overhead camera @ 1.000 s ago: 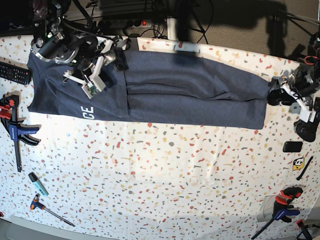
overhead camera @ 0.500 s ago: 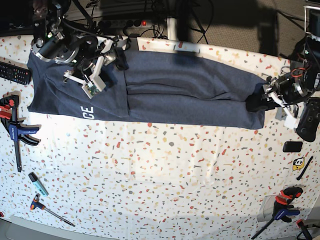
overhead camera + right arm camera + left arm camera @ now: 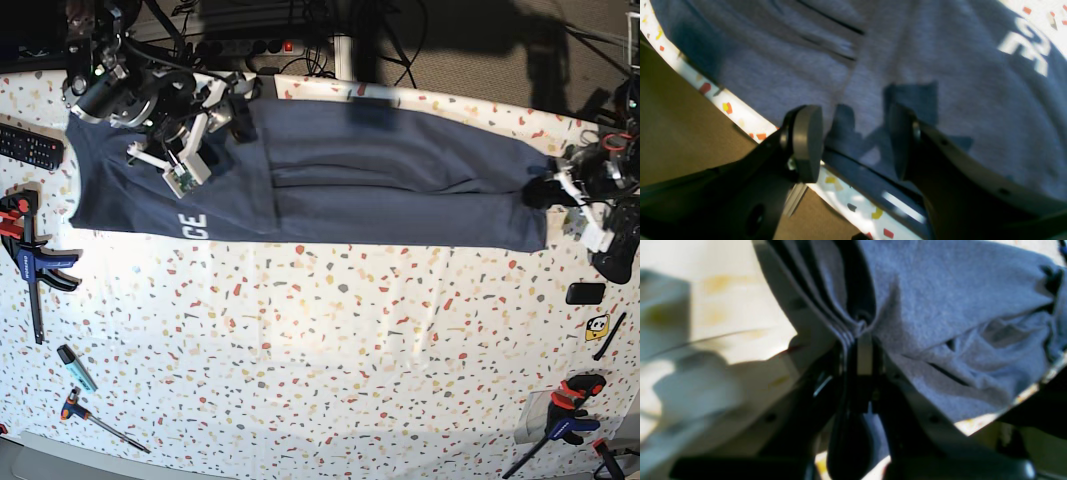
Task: Fold the T-shirt properly
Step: 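Grasp the folded shirt's other end with the left gripper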
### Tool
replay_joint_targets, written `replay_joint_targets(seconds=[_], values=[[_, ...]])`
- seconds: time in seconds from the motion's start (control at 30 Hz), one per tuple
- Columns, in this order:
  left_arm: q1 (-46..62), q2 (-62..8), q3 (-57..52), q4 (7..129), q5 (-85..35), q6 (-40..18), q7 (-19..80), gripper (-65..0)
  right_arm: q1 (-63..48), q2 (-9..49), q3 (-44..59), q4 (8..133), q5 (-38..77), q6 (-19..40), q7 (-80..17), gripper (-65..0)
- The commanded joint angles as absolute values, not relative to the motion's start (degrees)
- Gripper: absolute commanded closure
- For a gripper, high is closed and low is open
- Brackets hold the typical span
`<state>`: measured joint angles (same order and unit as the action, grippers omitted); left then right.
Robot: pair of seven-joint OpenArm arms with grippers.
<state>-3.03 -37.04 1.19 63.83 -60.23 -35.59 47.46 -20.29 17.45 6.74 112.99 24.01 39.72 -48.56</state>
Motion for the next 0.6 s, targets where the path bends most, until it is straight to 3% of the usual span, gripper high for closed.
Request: replay_joint_targets(seconds=[0.0,0.23,0.43,0.57], values=[[-4.12,-39.44,0.67,65.06,-61.08,-34.70,46.70,0.0,-20.01,17.93,7.11,114.17,24.71,39.88,-47.31,-32.1],[-3.97,-44.82,0.67,73.38,-61.12,-27.11,50.22,0.0,-20.01,17.93,7.11,114.17,24.69,39.88,-46.52,-32.1],[-1.41,-43.16,0.69,87.99,-61.17,-17.32,52.90,0.0,-19.99,17.91,7.11,114.17,24.69,39.88,-46.33,-32.1],[2.74,-39.09,0.69,99.42,-62.08,-14.35,52.36,0.0,-19.99,17.91,7.11,114.17,24.69,39.86,-46.35,-32.1]])
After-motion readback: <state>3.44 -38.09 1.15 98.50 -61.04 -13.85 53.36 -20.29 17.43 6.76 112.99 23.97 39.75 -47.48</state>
